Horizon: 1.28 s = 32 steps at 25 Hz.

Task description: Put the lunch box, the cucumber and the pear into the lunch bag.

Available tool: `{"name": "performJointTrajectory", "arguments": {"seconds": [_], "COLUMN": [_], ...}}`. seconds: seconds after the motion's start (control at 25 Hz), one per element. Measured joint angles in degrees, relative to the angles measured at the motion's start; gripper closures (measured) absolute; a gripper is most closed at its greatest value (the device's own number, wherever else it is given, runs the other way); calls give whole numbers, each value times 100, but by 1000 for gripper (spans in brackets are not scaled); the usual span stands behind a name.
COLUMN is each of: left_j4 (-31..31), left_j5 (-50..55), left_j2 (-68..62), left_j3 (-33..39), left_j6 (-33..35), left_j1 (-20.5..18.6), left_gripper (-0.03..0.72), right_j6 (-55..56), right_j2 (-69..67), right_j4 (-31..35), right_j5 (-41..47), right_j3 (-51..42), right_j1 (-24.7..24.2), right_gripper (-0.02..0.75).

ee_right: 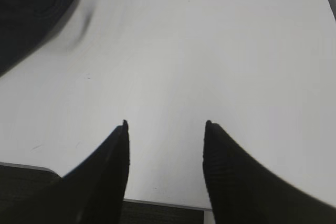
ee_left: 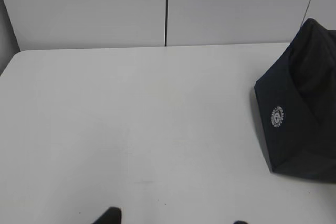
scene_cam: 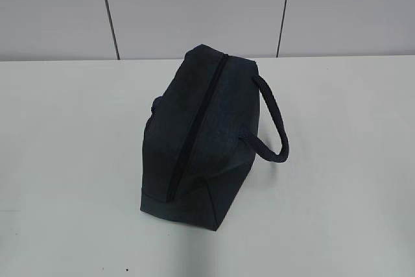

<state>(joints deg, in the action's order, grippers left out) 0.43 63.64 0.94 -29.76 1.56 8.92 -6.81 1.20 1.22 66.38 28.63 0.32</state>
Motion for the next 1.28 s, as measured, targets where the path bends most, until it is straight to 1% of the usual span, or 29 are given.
{"name": "performJointTrajectory", "arguments": {"seconds": [0.24,0.56,0.84,1.28], "left_j4": [0,0,0,0], "left_j5": [-11,-13,-13,-13], "left_j2": [10,10,10,10], "left_j3": [0,0,0,0], "left_j6": [0,0,0,0], "left_j1": [-37,-719,-745,-745], "left_gripper": [343,409,444,445], "right_j6": [0,0,0,0], "right_j2": [0,0,0,0], "right_j4": [0,-7,-7,-7], "right_j5": [-9,-9,-9,-9], "right_j3": [0,0,0,0], "right_j1": [0,0,0,0], "right_gripper": [370,370,371,371]}}
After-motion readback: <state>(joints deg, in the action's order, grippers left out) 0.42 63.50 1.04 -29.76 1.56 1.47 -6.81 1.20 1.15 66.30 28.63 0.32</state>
